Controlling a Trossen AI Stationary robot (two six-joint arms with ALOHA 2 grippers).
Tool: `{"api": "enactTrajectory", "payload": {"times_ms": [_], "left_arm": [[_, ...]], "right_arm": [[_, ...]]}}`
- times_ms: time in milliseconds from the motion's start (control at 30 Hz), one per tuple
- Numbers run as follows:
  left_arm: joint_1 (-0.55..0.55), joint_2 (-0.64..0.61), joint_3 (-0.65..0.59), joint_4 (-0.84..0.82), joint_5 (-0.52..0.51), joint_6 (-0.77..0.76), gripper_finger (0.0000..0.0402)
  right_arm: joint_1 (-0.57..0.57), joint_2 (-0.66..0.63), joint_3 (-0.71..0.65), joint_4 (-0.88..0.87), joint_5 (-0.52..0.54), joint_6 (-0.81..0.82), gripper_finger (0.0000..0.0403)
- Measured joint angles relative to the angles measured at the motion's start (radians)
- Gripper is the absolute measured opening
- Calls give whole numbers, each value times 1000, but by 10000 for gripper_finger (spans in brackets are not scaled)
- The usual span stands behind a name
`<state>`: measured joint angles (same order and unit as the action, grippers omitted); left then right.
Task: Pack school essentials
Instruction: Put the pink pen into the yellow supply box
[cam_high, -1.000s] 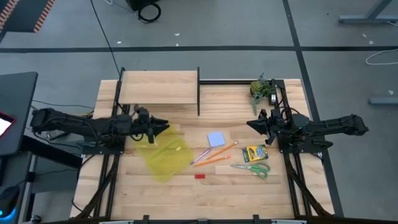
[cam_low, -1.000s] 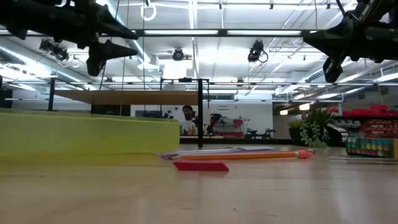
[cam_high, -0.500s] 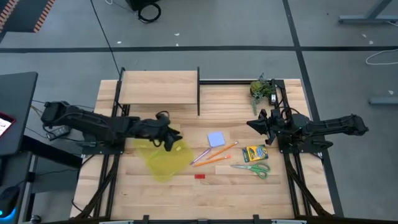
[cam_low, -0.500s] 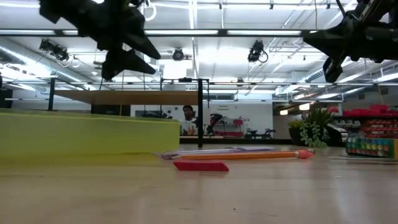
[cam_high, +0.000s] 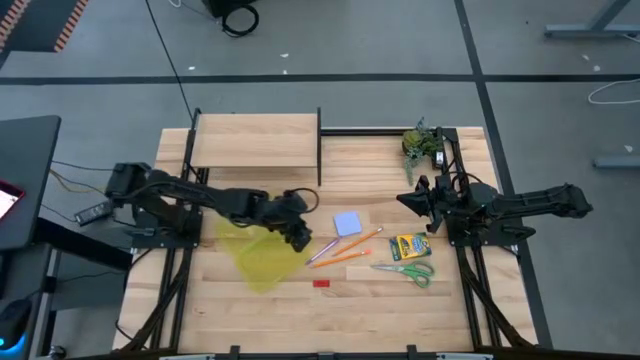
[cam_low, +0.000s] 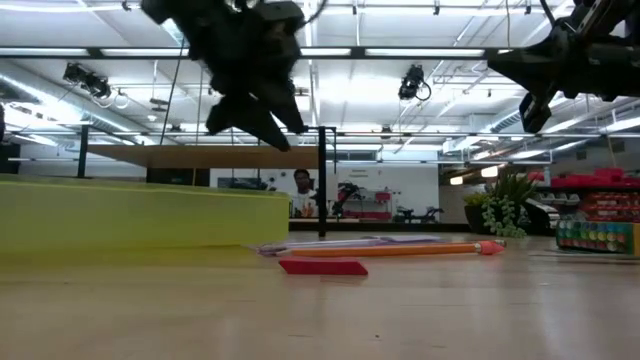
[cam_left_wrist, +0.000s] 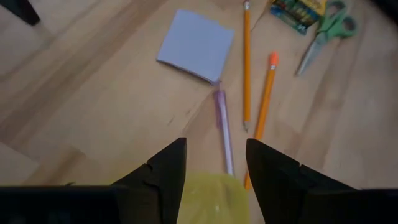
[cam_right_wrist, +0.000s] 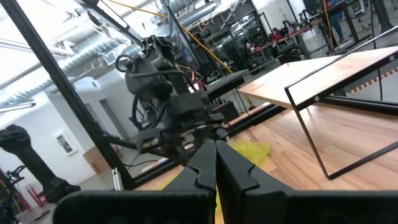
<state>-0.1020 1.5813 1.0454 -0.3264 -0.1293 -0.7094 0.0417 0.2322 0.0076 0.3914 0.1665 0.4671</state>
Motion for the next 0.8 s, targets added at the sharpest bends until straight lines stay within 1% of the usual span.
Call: {"api": "enactTrajectory", "payload": {"times_ms": [100, 200, 433, 567, 667, 800], "left_arm": [[17, 72, 77, -86, 62, 1, 176], [27, 137, 148, -169, 98, 0, 176], [32, 279, 333, -318, 105, 58, 176], [49, 359, 445, -404, 108, 67, 176], [57, 406, 512, -456, 108, 68, 176], [56, 443, 568, -496, 108, 97, 176]], "right_arm": [[0, 0, 0, -1, 0, 0, 10], [0, 0, 0, -1, 0, 0, 10], [0, 0, 0, -2, 0, 0, 10], [0, 0, 0, -2, 0, 0, 10], [0, 0, 0, -3, -1, 0, 10], [0, 1, 0, -2, -2, 0, 10]]}}
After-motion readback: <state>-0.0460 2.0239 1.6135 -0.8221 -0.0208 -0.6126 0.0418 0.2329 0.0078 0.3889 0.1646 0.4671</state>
